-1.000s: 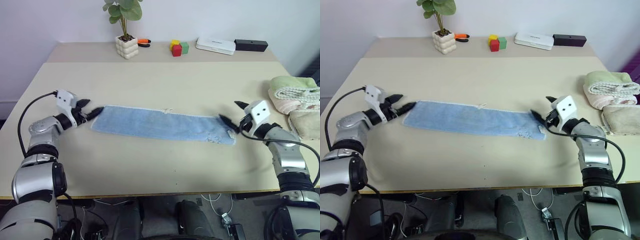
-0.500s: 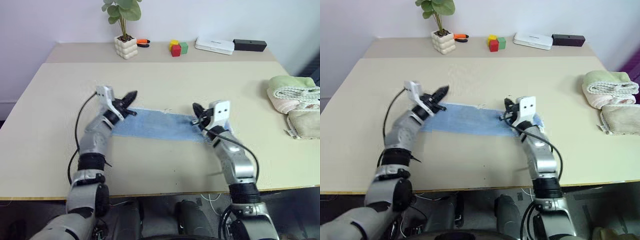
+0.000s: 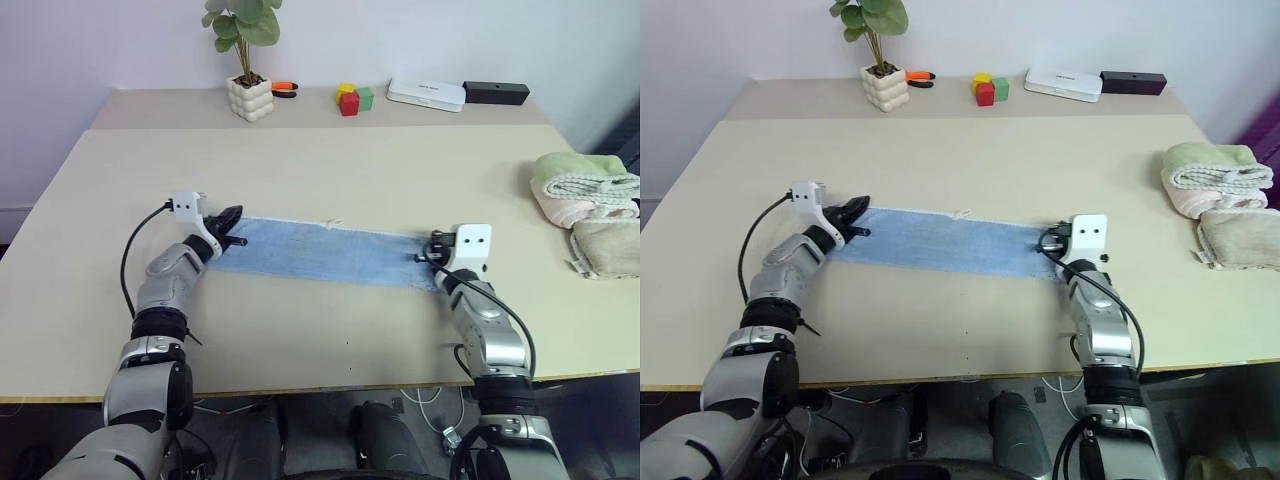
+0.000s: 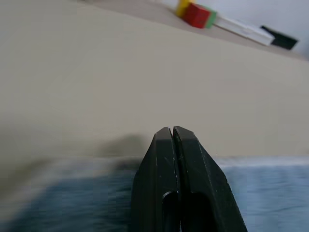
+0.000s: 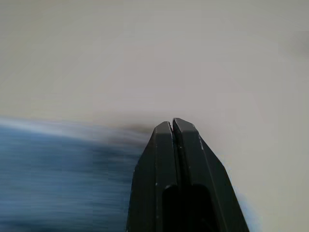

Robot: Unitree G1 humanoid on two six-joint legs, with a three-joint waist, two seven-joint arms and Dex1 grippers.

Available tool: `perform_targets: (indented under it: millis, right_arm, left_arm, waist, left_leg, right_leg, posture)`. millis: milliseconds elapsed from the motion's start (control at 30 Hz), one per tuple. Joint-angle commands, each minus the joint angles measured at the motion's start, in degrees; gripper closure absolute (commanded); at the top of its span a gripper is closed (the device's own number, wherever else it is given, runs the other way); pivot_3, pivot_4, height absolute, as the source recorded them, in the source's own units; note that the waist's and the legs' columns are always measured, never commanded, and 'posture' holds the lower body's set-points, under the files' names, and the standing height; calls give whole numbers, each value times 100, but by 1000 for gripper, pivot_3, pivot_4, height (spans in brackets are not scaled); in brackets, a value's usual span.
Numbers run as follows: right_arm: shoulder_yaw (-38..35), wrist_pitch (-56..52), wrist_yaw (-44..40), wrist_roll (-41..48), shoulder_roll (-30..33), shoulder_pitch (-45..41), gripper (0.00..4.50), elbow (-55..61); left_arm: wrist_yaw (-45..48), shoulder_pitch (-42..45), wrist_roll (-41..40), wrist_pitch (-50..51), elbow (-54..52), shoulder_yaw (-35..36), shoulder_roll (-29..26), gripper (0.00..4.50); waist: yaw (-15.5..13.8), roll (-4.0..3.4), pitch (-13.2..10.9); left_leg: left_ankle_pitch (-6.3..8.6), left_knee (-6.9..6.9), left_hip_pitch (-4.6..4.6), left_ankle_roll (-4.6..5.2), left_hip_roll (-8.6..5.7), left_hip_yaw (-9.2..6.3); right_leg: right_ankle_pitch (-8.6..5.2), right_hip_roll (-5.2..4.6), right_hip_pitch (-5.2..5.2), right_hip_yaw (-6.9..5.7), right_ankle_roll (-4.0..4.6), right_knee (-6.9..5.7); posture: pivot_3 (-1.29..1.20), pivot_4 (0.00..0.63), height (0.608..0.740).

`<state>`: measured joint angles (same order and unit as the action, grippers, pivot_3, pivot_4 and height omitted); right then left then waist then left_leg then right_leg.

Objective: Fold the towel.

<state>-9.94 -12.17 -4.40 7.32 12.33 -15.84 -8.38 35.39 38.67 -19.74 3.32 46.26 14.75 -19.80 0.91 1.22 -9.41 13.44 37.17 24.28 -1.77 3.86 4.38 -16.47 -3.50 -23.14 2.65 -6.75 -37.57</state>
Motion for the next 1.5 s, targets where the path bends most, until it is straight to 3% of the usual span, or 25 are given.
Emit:
perform_targets:
  millis: [33,133,200,233,300,467,533,700,833,1000,1133,1233,1500]
  right_arm:
    - [-181,-66,59,-34,159,40,4481,-75]
    - [-213,-58,-164,134,254,-13,4481,54]
    - [-262,-126,-679,620,309,-66,4500,436]
    - [-368,-243,-863,941,309,-86,4250,630]
    - [-610,-692,-946,1397,364,-127,3638,972]
    - [-1322,-2330,-982,3028,510,159,1087,2000]
    - [-1529,-3068,-1221,3961,672,473,85,2457]
    - [-2366,-4098,-1008,5912,1014,1210,31,2863]
    - [-2922,-4198,-221,7365,1068,1774,31,2998]
    - [-2730,-4189,483,8726,971,2857,31,3271]
    - [-2275,-4033,878,9195,1052,3224,31,3337]
    - [-2131,-3798,1164,9212,1077,3173,31,3153]
    - [-1647,-3452,1456,8954,1062,2973,31,2880]
  left_arm:
    - [-40,18,13,-67,206,144,-155,4500]
    - [93,17,-101,54,136,188,-217,4500]
    - [509,-105,-249,309,-212,118,-281,3961]
    - [716,-183,-274,364,-416,45,-311,3642]
    - [1017,-294,-322,358,-779,-21,-363,2648]
    - [1891,-361,-352,310,-1294,-151,-689,59]
    - [2331,-372,-447,435,-1423,-187,-876,0]
    - [3738,-705,-715,571,-1814,-330,-1378,0]
    - [4426,-758,-909,677,-2045,-333,-1628,0]
    - [4973,-588,-806,686,-1944,-568,-1798,0]
    - [5330,-574,-867,931,-2148,-728,-1854,0]
    - [5601,-510,-1092,1301,-2657,-817,-1957,0]
    - [5449,-609,-1004,1130,-2678,-769,-1917,0]
  waist:
    - [-1,0,0]
    - [-9,0,0]
    - [0,0,0]
    - [8,-1,-1]
    - [6,-1,-1]
    - [-30,2,-3]
    - [-40,2,-2]
    - [-12,1,-2]
    - [-22,3,-3]
    - [-37,4,-2]
    - [22,4,-3]
    - [-10,5,-3]
    - [-8,5,-3]
  left_leg:
    - [0,0,0,0,0,0]
    - [0,1,1,0,0,3]
    - [0,1,2,0,0,3]
    - [0,0,2,0,0,3]
    - [0,-3,5,0,0,2]
    - [-1,-1,11,-2,1,2]
    - [-1,-3,14,-2,1,1]
    - [0,-9,12,0,2,2]
    - [1,-10,13,1,4,0]
    - [2,-11,14,3,3,-3]
    - [4,-9,13,7,3,0]
    - [5,-12,14,8,5,-6]
    - [7,-9,18,12,4,-6]
  right_leg:
    - [0,0,0,0,0,1]
    - [0,-1,2,0,0,3]
    - [0,-1,2,0,0,3]
    - [0,-1,1,0,0,3]
    - [0,0,-4,1,0,3]
    - [1,-2,-5,0,0,5]
    - [0,-3,-5,-2,1,10]
    - [0,-4,-3,-1,2,21]
    - [0,-4,-3,-1,4,24]
    - [-2,-6,1,-2,8,31]
    - [-7,-6,2,4,21,33]
    - [-9,-3,-1,0,23,33]
    - [-9,-4,-2,0,22,35]
  posture:
    - [0,150,735]
    - [0,150,735]
    - [0,150,735]
    - [0,150,735]
    - [0,150,735]
    - [0,150,735]
    - [0,150,735]
    - [0,150,735]
    - [0,150,735]
    - [0,150,735]
    - [0,150,735]
    - [0,150,735]
    - [0,150,735]
